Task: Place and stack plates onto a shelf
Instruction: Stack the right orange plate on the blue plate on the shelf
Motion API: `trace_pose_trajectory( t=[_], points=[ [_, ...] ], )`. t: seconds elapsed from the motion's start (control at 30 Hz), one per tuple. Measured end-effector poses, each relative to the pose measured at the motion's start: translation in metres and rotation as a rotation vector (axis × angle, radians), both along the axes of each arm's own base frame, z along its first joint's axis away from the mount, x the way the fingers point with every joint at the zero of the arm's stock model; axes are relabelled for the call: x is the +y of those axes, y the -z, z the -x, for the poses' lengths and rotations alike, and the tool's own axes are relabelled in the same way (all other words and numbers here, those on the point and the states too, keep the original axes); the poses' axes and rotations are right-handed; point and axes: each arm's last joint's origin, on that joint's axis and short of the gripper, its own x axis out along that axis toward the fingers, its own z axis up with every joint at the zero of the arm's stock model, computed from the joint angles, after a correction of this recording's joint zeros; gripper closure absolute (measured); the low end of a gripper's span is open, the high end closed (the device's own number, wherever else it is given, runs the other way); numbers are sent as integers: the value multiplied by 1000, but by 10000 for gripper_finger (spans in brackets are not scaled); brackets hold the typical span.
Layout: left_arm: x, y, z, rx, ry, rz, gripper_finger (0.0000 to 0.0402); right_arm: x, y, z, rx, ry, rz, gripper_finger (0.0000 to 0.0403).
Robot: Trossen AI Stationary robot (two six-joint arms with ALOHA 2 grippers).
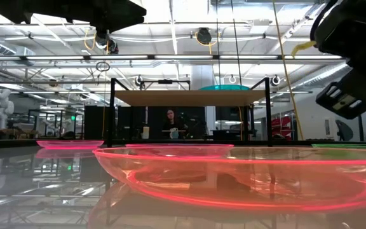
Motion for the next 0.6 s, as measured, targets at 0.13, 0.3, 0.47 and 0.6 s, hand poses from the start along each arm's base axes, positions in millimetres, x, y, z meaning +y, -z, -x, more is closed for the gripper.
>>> trace_pose_trajectory(
  t=[0.13,0.3,0.47,0.6],
  points=[
    [0,0,0,1,0,0,248,2,9,-4,24,0,10,289],
    [0,0,0,1,0,1,248,4,18,-5,83,9,-1,291],
    [0,0,0,0,0,2,248,13,18,-6,51,-35,-35,291],
    [0,0,0,0,0,3,248,18,20,-5,40,-49,-30,291]
  ],
)
